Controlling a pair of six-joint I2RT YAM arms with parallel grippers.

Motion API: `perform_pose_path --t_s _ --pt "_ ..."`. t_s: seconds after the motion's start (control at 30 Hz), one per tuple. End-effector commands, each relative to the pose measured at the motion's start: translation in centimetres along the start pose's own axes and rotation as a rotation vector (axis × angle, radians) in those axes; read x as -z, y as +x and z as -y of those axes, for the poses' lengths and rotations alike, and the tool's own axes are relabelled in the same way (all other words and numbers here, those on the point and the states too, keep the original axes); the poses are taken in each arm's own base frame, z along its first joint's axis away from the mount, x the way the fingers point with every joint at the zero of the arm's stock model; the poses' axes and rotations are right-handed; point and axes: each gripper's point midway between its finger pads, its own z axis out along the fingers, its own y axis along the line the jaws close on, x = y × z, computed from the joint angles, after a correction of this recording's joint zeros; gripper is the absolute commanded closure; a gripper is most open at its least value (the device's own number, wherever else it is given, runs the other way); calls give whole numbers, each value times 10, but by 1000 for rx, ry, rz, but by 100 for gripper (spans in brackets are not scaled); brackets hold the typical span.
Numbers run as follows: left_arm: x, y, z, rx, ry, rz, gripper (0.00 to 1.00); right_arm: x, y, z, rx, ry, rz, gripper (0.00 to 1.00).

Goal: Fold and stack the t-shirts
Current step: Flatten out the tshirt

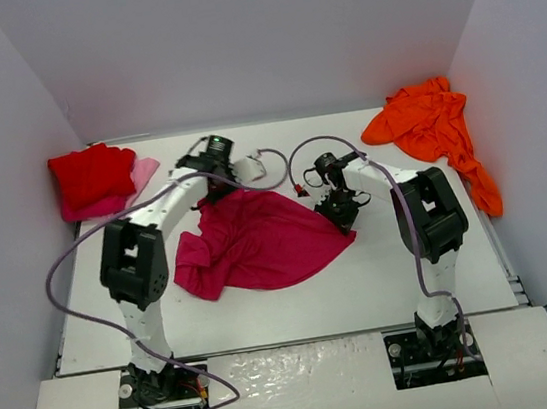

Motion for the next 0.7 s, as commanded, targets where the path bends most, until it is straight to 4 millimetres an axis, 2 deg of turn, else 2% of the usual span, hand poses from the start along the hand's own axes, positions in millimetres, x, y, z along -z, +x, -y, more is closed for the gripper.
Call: perform_pose_path --t_s 0.0,0.07,0.13,0.2,0.27,0.47,0.67 --pt "90 41 -71 246 -187 99 100 -51 3 12 37 23 -6 100" --pt "97 59 -75 278 -200 85 100 -52 3 11 39 20 -11 100" --pt "93 68 -69 284 -175 62 100 -54 2 9 45 18 -14 100" --pt "77 78 -59 289 -140 19 89 -57 1 4 60 18 -24 100" --pt "69 79 -56 293 -129 14 72 -58 2 2 67 17 -30 100" --pt "40 73 -56 339 -104 29 52 -62 7 0 70 11 -45 100" --pt "25 72 -53 344 -84 32 49 -64 7 0 70 8 -50 100"
